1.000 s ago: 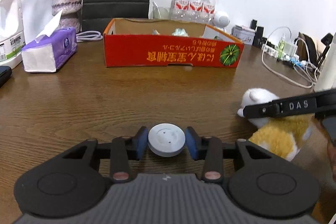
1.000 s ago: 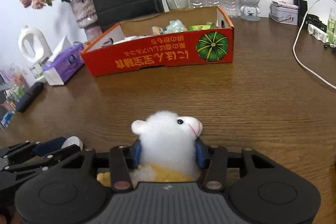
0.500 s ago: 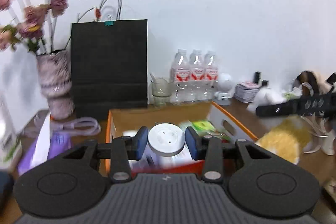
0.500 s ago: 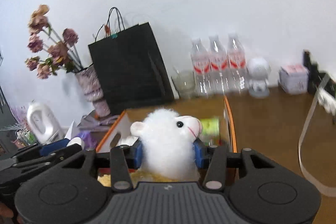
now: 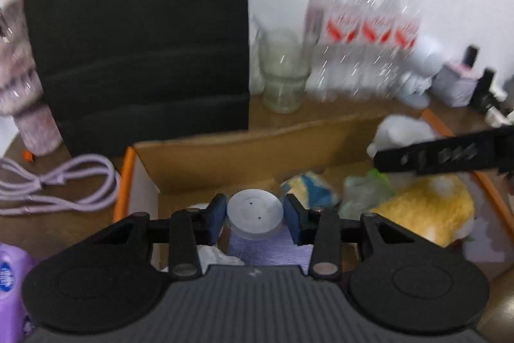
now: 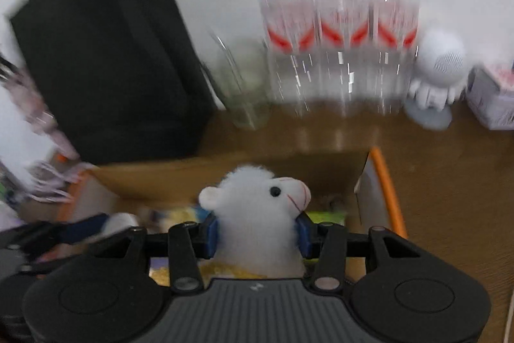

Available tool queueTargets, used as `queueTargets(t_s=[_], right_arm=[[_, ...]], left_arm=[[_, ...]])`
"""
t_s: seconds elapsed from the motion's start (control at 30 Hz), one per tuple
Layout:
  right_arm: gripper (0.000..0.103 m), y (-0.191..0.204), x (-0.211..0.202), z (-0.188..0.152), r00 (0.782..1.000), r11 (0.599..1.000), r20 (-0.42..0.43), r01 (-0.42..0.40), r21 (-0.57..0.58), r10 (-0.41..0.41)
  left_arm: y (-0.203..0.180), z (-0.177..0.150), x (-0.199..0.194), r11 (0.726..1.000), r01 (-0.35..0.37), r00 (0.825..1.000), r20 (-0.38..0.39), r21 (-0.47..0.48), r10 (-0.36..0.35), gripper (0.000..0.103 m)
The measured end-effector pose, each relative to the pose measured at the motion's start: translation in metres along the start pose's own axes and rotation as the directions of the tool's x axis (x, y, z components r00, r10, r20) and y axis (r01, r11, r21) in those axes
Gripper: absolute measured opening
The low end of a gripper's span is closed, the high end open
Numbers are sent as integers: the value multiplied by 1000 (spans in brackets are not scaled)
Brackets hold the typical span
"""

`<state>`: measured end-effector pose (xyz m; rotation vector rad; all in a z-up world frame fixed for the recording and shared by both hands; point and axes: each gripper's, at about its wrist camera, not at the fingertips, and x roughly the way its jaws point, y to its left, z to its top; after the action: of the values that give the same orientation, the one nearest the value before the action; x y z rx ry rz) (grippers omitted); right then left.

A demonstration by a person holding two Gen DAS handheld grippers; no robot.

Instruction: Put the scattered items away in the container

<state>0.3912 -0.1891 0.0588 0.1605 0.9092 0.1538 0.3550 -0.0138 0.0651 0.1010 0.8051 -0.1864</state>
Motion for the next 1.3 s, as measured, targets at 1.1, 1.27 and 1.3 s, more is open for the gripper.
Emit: queueTargets(t_s=[1.1,1.27,1.3], right_arm=[[96,11,-164,-95,911,988,412,50,-147,15],[96,11,-174,-124,893,987,446,20,-161,55],[96,12,-177,-128,896,987,441,18,-158,54]], left_arm=[[-22,-61,-179,984,-135,930,329,-117,167,103],[-30,-87,-195,984,-141,917,359,-111,172,103],[-30,-91,-198,983,-139,918,358,-117,173,103]])
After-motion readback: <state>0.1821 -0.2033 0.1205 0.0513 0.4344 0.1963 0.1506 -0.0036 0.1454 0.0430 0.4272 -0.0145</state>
